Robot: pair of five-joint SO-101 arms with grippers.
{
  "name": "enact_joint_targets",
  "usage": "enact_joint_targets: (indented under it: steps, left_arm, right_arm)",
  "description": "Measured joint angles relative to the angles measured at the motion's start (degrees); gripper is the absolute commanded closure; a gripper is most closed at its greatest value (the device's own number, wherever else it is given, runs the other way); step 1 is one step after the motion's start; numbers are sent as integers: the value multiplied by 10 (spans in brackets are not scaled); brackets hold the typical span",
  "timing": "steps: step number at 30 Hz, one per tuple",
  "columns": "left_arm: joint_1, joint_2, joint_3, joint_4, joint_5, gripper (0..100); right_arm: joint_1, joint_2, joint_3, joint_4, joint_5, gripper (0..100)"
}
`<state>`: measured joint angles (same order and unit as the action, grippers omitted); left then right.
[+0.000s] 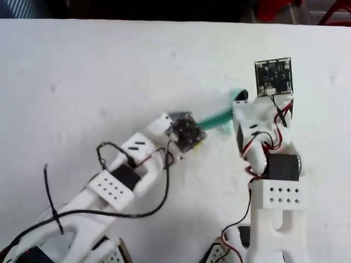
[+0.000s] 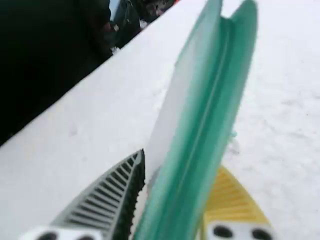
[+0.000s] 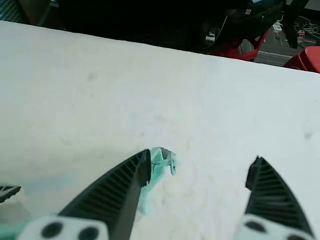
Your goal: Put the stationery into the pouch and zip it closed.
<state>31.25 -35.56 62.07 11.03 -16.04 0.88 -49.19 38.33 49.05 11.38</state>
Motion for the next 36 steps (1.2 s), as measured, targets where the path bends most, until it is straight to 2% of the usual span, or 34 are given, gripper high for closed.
enact_joint_targets:
  steps: [5, 8, 16, 19, 22, 23, 29, 32, 36]
  left_arm:
    - [6, 0, -118, 241, 31, 732]
    - [25, 0, -148, 344, 34, 729]
    - [43, 0, -166, 412, 34, 740]
    - [37, 0, -196, 437, 34, 835]
    - [-26, 0, -240, 455, 38, 992]
    - [-55, 0, -257, 462, 38, 972]
    - [-245, 0, -310, 583, 55, 977]
    - [-302, 0, -311, 636, 55, 977]
    - [-360, 0, -311, 662, 60, 977]
  right_arm:
    - [0, 0, 0, 1, 0, 701]
    - [-4, 0, 0, 22, 0, 701]
    - [-4, 0, 1, 92, 33, 704]
    - [12, 0, -11, 131, 33, 799]
    - [33, 0, -28, 155, 33, 958]
    - [44, 0, -31, 156, 33, 981]
    - [86, 21, -40, 161, 101, 981]
    - [116, 91, -73, 167, 105, 981]
    - [167, 229, -156, 191, 109, 981]
